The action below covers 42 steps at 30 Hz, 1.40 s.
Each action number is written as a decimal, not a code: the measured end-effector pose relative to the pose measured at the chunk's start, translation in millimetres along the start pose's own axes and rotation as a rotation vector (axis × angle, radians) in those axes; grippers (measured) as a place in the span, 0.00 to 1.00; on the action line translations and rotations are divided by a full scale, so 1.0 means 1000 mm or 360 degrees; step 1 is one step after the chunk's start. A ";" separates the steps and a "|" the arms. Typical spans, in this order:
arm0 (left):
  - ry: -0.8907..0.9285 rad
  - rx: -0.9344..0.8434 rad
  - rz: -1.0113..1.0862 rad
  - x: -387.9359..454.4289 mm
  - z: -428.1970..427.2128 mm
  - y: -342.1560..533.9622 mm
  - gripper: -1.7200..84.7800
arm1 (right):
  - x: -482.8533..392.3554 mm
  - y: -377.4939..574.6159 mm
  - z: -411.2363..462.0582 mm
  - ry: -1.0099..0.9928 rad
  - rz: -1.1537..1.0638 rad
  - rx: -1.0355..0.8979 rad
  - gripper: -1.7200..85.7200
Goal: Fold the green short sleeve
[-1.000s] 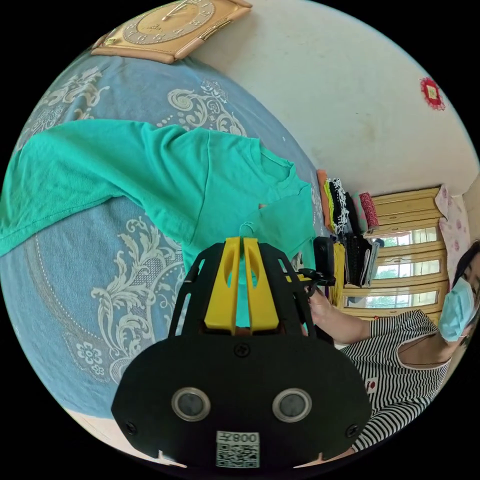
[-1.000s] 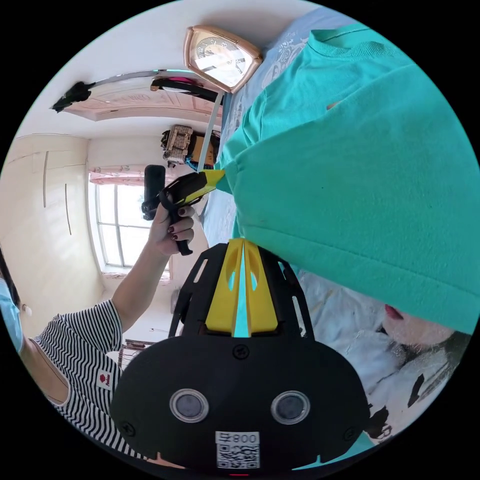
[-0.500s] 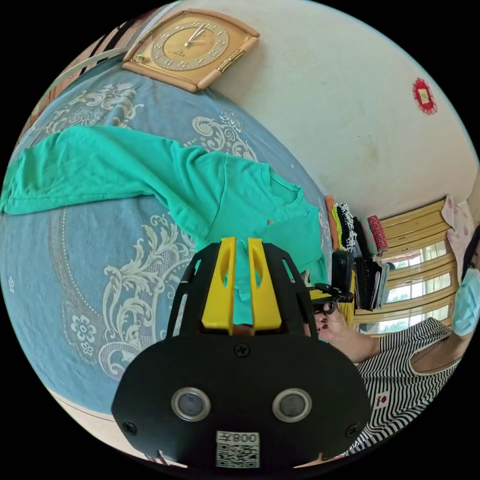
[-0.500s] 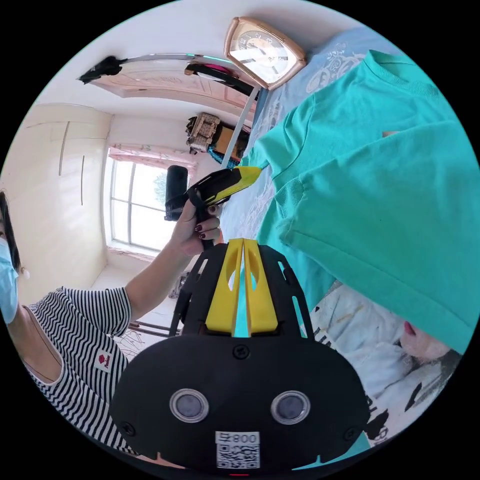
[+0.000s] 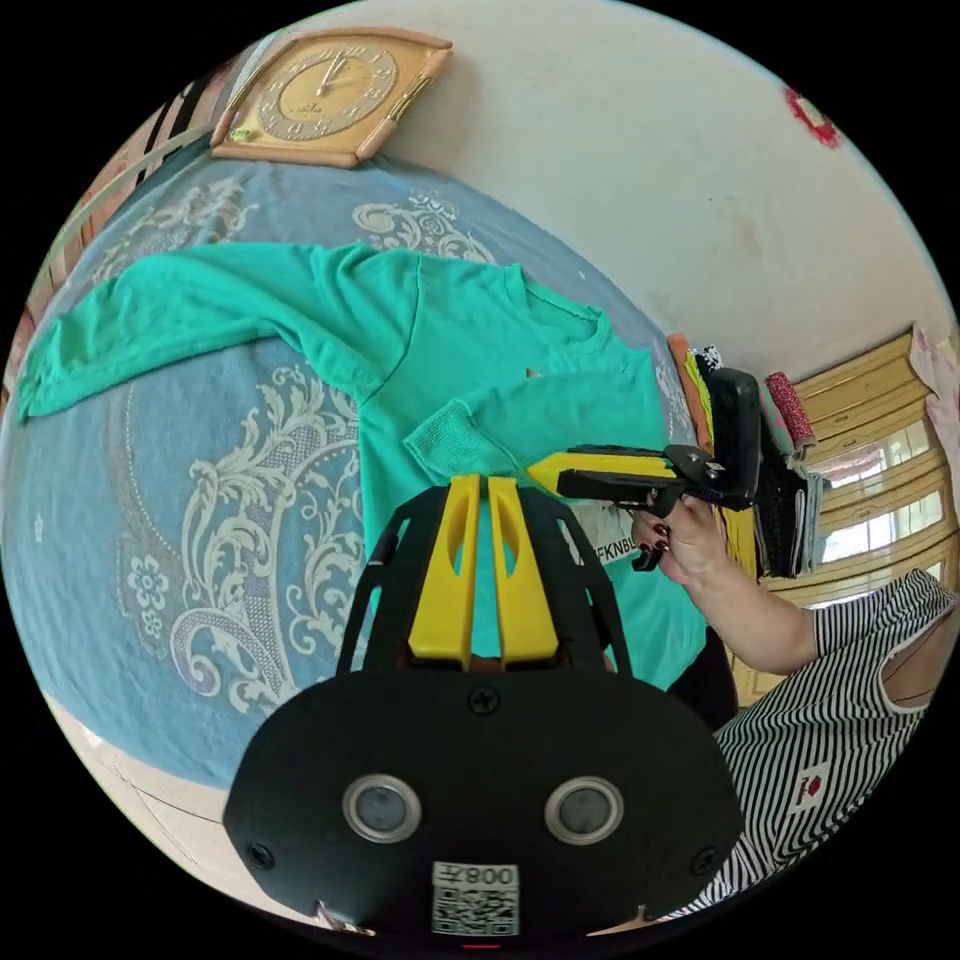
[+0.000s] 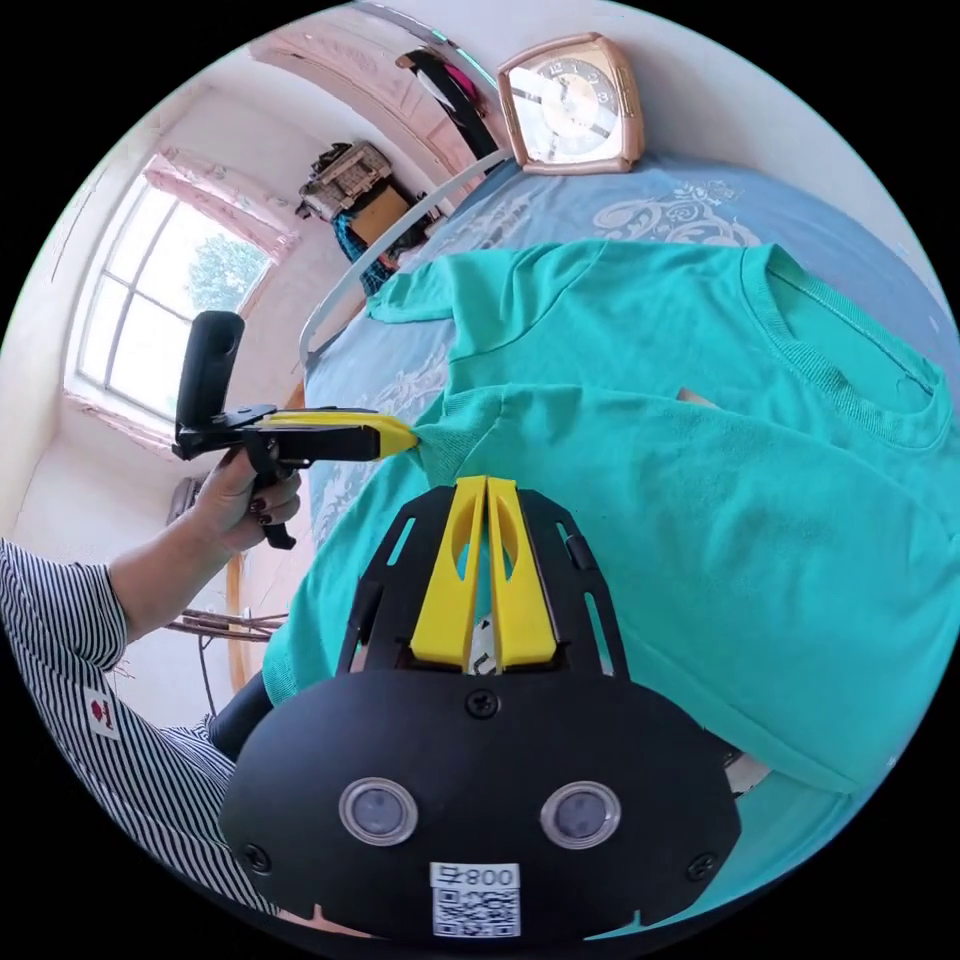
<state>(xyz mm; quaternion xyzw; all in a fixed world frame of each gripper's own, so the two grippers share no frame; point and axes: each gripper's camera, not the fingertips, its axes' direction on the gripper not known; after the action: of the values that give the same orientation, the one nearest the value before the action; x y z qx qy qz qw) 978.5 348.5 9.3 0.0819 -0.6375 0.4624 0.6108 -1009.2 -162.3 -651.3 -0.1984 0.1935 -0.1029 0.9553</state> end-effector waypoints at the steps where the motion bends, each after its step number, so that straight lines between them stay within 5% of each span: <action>1: -0.0022 -0.0005 0.0019 0.006 0.000 0.000 0.04 | -0.002 0.006 -0.001 0.0000 -0.0011 0.0003 0.03; 5: -0.0160 -0.0199 0.0009 0.035 0.026 0.000 0.05 | -0.001 0.029 0.013 0.0104 -0.0057 -0.0106 0.02; 12: -0.0149 0.0144 0.0040 0.105 0.008 -0.024 0.04 | 0.014 0.077 -0.053 0.0075 0.0017 -0.0003 0.02; 19: -0.0343 -0.0132 0.0160 0.161 0.075 -0.076 0.03 | 0.096 0.198 -0.191 0.0681 0.0410 0.0282 0.02; 25: -0.0146 0.0132 0.0128 0.218 0.069 -0.101 0.02 | 0.161 0.275 -0.226 0.0963 0.0636 0.0221 0.02; 32: 0.0287 0.0035 0.0587 0.362 0.162 -0.203 0.02 | 0.155 0.316 -0.210 0.1279 0.0487 0.0244 0.02; 42: 0.0088 -0.0272 0.0849 0.501 0.309 -0.333 0.02 | 0.222 0.374 -0.259 0.1051 0.0701 0.0351 0.02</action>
<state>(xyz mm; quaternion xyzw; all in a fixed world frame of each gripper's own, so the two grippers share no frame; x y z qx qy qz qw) 863.9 180.3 653.7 -0.1531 -0.6564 0.5534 0.4893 -869.7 26.1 -1100.2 -0.0051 0.5155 0.0257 0.8565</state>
